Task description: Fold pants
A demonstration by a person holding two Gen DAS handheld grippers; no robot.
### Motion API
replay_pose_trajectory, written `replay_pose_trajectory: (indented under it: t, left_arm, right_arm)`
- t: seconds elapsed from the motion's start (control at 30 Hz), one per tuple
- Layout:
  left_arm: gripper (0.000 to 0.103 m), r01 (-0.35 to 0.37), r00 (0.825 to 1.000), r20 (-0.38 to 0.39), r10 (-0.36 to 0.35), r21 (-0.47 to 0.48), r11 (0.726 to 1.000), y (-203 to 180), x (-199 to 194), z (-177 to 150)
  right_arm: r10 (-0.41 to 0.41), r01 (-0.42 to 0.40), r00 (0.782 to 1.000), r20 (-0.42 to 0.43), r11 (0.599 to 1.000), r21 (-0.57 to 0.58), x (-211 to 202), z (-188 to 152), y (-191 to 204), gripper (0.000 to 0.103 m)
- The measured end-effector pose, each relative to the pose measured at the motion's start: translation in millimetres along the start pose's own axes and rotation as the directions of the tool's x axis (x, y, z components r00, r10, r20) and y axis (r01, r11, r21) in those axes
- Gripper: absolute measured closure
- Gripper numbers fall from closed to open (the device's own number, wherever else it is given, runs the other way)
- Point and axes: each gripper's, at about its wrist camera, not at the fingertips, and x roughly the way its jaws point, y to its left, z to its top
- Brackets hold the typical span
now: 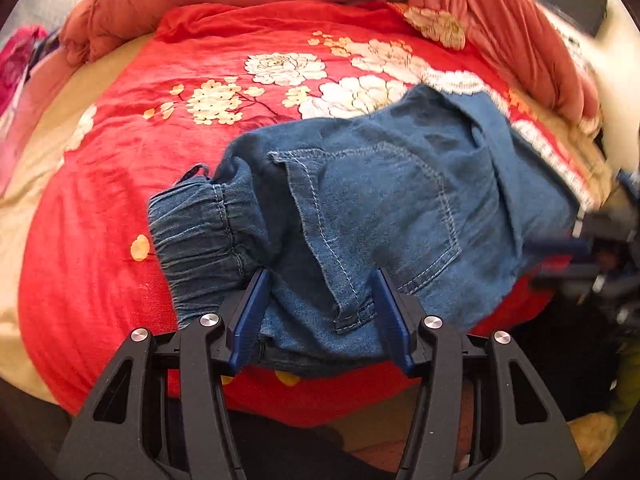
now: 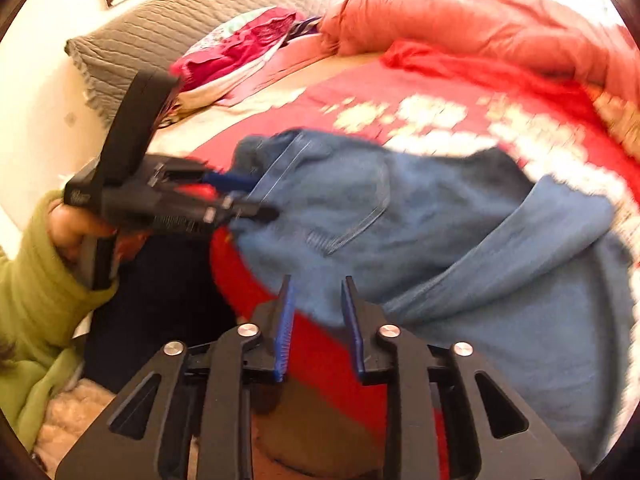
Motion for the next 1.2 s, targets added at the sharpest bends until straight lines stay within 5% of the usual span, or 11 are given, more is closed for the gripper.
replay_pose_trajectory:
  t: [0.2,0.37,0.5,0.67,0.77,0.93,1.03,1.2]
  left_arm:
    - [0.057,-0.022,1.000,0.003,0.022,0.014,1.000,-2,0,-1]
    - [0.057,-0.030,0.999,0.023,0.029,0.011,0.999,-2,-4,0]
    - [0.057,0.041,0.989,0.142,-0.039,-0.014,0.999,-5,-44,2]
    - [0.057,0.102,0.975,0.195,-0.107,0.039,0.994,-30,-65,18]
    - [0.057,0.204,0.964,0.162,-0.212,0.063,0.977,-56,-53,35]
    - [0.057,0.327,0.941,0.049,-0.334,0.120,0.937,-110,-11,57]
    - [0.062,0.361,0.932,-0.024,-0.361,0.109,0.926,-128,21,66]
    - [0.063,0.328,0.943,-0.070,-0.324,0.066,0.942,-134,58,76]
  right_arm:
    - [-0.120,0.123,0.985,-0.125,0.992,0.013,48,2,-16,0.060]
    - [-0.091,0.094,0.992,-0.083,0.995,0.026,41,-5,-18,0.052]
    - [-0.078,0.077,0.997,0.008,0.993,0.094,9,-2,-26,0.048]
    - [-0.169,0.150,0.982,0.087,0.969,0.194,-29,8,-60,0.045]
    - [-0.256,0.232,0.963,0.083,0.946,0.226,-38,14,-82,0.031]
    - [-0.362,0.343,0.931,0.052,0.914,0.218,-42,25,-115,0.030]
    - [-0.380,0.362,0.924,0.041,0.905,0.223,-39,41,-140,0.026]
    - [-0.371,0.362,0.929,-0.009,0.900,0.242,-7,73,-178,0.026]
